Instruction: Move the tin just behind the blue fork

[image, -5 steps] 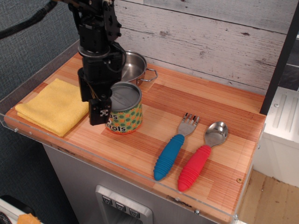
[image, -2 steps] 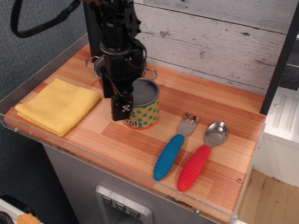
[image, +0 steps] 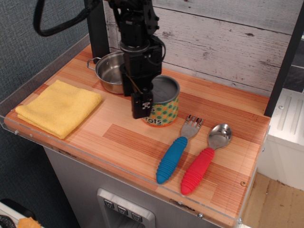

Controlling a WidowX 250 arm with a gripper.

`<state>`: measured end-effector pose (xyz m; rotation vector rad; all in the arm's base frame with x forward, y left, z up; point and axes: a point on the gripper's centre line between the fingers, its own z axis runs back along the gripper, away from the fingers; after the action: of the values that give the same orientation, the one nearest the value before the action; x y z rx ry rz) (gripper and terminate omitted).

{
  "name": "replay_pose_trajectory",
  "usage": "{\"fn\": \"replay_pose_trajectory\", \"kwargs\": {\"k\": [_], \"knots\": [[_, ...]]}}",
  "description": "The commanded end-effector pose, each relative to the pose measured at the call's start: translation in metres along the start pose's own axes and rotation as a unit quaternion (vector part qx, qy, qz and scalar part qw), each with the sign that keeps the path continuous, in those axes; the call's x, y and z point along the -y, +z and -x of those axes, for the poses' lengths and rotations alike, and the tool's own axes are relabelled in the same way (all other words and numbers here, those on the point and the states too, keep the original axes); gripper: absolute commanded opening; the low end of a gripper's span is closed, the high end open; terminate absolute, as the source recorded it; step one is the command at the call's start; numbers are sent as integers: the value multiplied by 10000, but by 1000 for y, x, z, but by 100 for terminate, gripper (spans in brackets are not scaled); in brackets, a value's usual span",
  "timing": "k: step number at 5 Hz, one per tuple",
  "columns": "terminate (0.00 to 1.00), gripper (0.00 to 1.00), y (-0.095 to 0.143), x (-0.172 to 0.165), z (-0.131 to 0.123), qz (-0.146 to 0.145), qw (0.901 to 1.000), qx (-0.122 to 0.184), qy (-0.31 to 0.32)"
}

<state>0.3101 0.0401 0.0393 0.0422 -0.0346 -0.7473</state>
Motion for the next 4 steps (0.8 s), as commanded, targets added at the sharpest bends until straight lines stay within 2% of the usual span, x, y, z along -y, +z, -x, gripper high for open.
{"fn": "replay_pose_trajectory", "kwargs": {"k": [1, 4], "knots": [[0, 100, 17, -12, -30, -215, 9990, 356, 145], [0, 100, 19, -20, -67, -221, 9976, 658, 3]]}}
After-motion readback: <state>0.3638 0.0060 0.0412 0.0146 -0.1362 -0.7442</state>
